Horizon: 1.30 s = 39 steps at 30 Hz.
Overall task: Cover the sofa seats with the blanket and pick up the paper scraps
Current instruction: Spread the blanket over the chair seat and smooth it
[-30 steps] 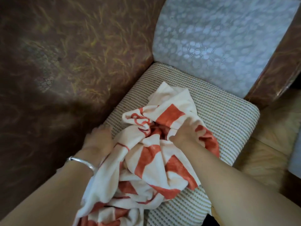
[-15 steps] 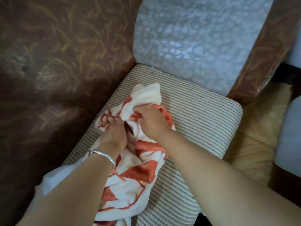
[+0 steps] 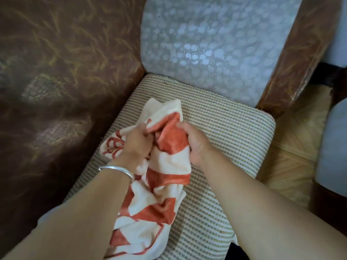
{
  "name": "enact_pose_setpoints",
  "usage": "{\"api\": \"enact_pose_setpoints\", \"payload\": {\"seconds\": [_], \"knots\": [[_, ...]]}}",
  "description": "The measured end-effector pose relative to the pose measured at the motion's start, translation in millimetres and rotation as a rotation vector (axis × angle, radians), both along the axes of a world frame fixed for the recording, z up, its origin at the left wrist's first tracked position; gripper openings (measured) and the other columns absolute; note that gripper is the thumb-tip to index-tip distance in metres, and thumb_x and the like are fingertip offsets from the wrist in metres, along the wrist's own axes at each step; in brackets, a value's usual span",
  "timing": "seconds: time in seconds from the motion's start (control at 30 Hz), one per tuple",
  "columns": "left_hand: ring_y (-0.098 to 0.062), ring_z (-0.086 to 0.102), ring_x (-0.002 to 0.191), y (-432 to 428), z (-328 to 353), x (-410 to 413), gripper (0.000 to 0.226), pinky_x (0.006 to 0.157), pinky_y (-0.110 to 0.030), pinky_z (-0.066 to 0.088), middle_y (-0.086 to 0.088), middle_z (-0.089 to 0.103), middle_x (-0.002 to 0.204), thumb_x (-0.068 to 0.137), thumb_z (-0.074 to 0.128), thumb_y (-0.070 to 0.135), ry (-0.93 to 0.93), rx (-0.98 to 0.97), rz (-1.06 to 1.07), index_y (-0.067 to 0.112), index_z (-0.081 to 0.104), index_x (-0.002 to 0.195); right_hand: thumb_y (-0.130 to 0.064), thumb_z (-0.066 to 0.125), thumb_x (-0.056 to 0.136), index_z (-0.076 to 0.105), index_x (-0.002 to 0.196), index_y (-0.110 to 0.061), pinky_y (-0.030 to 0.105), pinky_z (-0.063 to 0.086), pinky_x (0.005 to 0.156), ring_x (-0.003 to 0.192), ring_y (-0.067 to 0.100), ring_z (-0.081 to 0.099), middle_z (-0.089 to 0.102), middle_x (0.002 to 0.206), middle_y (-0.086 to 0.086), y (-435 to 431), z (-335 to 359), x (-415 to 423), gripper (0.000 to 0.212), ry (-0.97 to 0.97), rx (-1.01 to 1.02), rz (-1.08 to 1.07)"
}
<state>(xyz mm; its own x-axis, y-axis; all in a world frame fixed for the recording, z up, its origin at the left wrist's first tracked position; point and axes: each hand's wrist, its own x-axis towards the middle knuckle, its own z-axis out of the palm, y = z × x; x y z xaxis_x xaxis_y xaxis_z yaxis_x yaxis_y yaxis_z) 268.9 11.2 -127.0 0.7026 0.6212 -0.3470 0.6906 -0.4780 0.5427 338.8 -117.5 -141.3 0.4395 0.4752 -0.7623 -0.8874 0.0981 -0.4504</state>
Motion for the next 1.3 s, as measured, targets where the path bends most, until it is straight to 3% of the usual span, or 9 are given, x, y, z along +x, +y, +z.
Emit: {"api": "enact_pose_setpoints", "payload": {"seconds": [0.13, 0.3, 0.43, 0.57, 0.73, 0.9, 1.0, 1.1, 1.3], "knots": [[-0.004, 0.055, 0.039, 10.6, 42.1, 44.9, 0.025, 0.04, -0.018, 0.041, -0.004, 0.054, 0.06, 0.091, 0.036, 0.002, -0.46, -0.341, 0.395, 0.015, 0.054, 0.078, -0.009, 0.044, 0.09, 0.064, 0.081, -0.01, 0.035, 0.054, 0.072, 0.065, 0.022, 0.059, 0.067, 0.086, 0.015, 13.7, -2.5, 4.5, 0.021, 0.036, -0.01, 0.069], [-0.005, 0.065, 0.046, -0.7, 60.8, 78.3, 0.025, 0.051, -0.015, 0.054, -0.005, 0.06, 0.071, 0.099, 0.03, 0.004, -0.705, -0.422, 0.455, 0.018, 0.047, 0.086, 0.005, 0.056, 0.085, 0.056, 0.092, -0.022, 0.021, 0.041, 0.054, 0.057, 0.008, 0.047, 0.053, 0.07, -0.002, 4.8, 9.3, -23.7, 0.027, -0.207, -0.041, 0.802], [-0.012, 0.069, 0.061, 10.7, 55.8, 74.4, 0.022, 0.063, -0.023, 0.059, -0.006, 0.059, 0.083, 0.098, 0.028, 0.004, -0.74, -0.339, 0.505, 0.015, 0.046, 0.093, -0.022, 0.069, 0.081, 0.067, 0.096, -0.007, 0.029, 0.052, 0.064, 0.075, 0.024, 0.064, 0.067, 0.086, 0.008, 1.7, 2.9, -5.5, 0.022, -0.445, -0.486, 0.736], [-0.027, 0.057, 0.111, 40.6, 49.2, 67.0, 0.03, 0.098, -0.029, 0.044, -0.012, 0.061, 0.117, 0.093, 0.039, 0.014, -0.491, 0.197, 0.452, 0.011, 0.053, 0.12, -0.028, 0.058, 0.085, 0.064, 0.106, -0.012, 0.033, 0.048, 0.085, 0.107, 0.033, 0.062, 0.068, 0.11, 0.013, -33.2, 17.9, 57.7, 0.027, -0.724, -1.107, 0.302], [-0.021, 0.021, 0.143, 12.0, 26.9, 72.1, 0.073, 0.118, -0.029, 0.015, -0.008, 0.024, 0.153, 0.086, 0.06, 0.016, -0.204, 0.159, 0.078, 0.014, 0.02, 0.147, -0.026, 0.061, 0.084, 0.043, 0.135, -0.014, 0.038, 0.038, 0.103, 0.125, 0.033, 0.044, 0.054, 0.13, 0.015, -20.6, 12.9, 56.5, 0.056, -0.907, -0.84, 0.482], [-0.031, 0.009, 0.145, -28.2, -12.2, 43.7, 0.075, 0.115, -0.048, 0.024, -0.003, 0.006, 0.157, 0.08, 0.061, 0.053, 0.4, 0.114, -0.398, 0.036, 0.024, 0.143, -0.039, 0.065, 0.085, 0.012, 0.149, -0.009, 0.046, 0.034, 0.107, 0.14, 0.035, 0.023, 0.018, 0.153, 0.013, -43.6, -7.6, 28.2, 0.088, -0.441, -1.087, 0.639], [-0.034, 0.022, 0.139, -44.4, -29.9, 25.1, 0.068, 0.11, -0.047, 0.03, -0.006, -0.002, 0.155, 0.086, 0.061, 0.035, 0.537, 0.1, -0.492, 0.04, 0.023, 0.141, -0.035, 0.067, 0.085, 0.027, 0.144, -0.002, 0.039, 0.048, 0.095, 0.124, 0.033, 0.049, 0.039, 0.142, 0.017, -50.7, -22.6, 7.8, 0.079, -0.264, -0.894, 0.673], [-0.031, 0.044, 0.123, -40.1, -27.1, 26.5, 0.045, 0.105, -0.039, 0.039, -0.01, 0.027, 0.14, 0.089, 0.049, 0.005, 0.509, 0.268, -0.536, 0.021, 0.042, 0.131, -0.022, 0.066, 0.084, 0.053, 0.123, -0.002, 0.034, 0.056, 0.079, 0.095, 0.027, 0.063, 0.062, 0.115, 0.013, -46.1, -27.7, -3.6, 0.045, -0.328, -0.787, 0.687], [-0.032, 0.038, 0.124, 14.3, 14.8, 47.1, 0.037, 0.099, -0.04, 0.04, -0.009, 0.033, 0.135, 0.092, 0.045, 0.016, 0.689, 0.74, -0.489, 0.01, 0.046, 0.129, -0.005, 0.05, 0.093, 0.053, 0.125, -0.003, 0.038, 0.047, 0.093, 0.122, 0.033, 0.052, 0.054, 0.132, 0.017, -79.6, 3.9, 71.2, 0.032, -0.656, -1.317, 0.516]]}}
